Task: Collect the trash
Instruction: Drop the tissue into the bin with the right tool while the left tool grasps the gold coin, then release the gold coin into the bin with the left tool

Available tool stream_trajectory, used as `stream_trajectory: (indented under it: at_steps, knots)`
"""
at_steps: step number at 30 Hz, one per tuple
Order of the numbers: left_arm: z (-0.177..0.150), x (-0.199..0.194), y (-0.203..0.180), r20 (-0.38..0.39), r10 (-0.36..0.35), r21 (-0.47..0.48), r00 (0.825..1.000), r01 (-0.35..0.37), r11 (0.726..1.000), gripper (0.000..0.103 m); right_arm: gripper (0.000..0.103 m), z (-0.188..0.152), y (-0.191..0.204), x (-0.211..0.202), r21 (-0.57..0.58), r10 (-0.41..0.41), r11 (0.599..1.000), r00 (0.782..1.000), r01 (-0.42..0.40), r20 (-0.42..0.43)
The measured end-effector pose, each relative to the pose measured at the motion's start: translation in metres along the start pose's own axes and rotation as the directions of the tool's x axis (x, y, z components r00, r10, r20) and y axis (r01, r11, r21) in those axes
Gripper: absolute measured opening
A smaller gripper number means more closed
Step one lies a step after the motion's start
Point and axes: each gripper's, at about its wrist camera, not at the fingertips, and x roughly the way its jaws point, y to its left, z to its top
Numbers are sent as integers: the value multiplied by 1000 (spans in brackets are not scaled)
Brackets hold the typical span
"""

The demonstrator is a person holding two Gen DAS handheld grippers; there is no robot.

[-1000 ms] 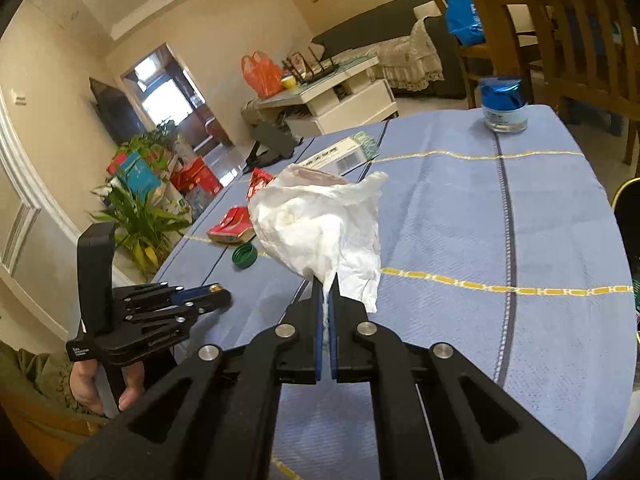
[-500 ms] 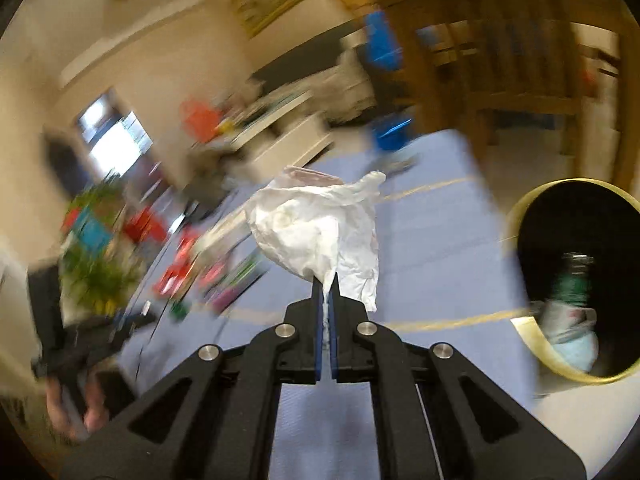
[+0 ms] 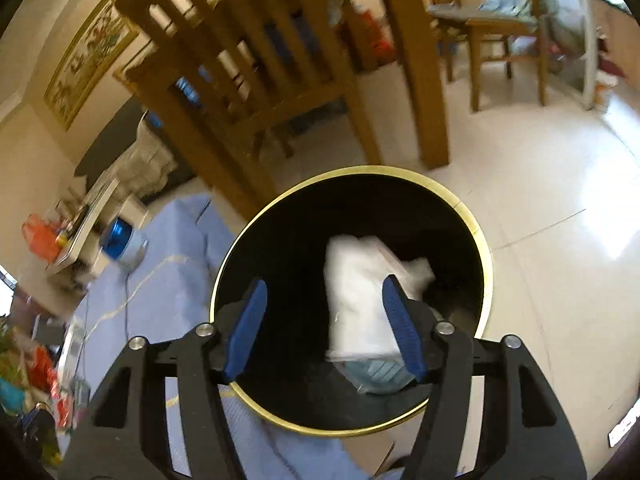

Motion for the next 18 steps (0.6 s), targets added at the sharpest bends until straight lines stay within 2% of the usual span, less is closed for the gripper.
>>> stream_trajectory:
  at_steps: [5, 8, 10, 16, 18]
  knots:
    - [23, 24, -33, -27, -53, 72, 998, 55, 996, 15, 62, 5, -11, -10, 50, 39, 998, 998, -42, 54]
    - [40, 40, -53, -42, -79, 101, 996, 82, 991, 15, 75, 9, -22, -22, 102, 25, 994, 992, -38, 125]
    - [50, 52, -65, -52, -91, 107, 995, 96, 990, 15, 78, 12, -37, -31, 158, 17, 986, 985, -44, 169]
    - [76, 93, -103, -85, -119, 117, 989, 128, 985, 15, 78, 13, -66, -47, 253, 5, 965, 971, -68, 240]
    - [82, 103, -116, -89, -122, 131, 989, 133, 982, 21, 79, 14, -71, -50, 259, -1, 964, 967, -67, 254]
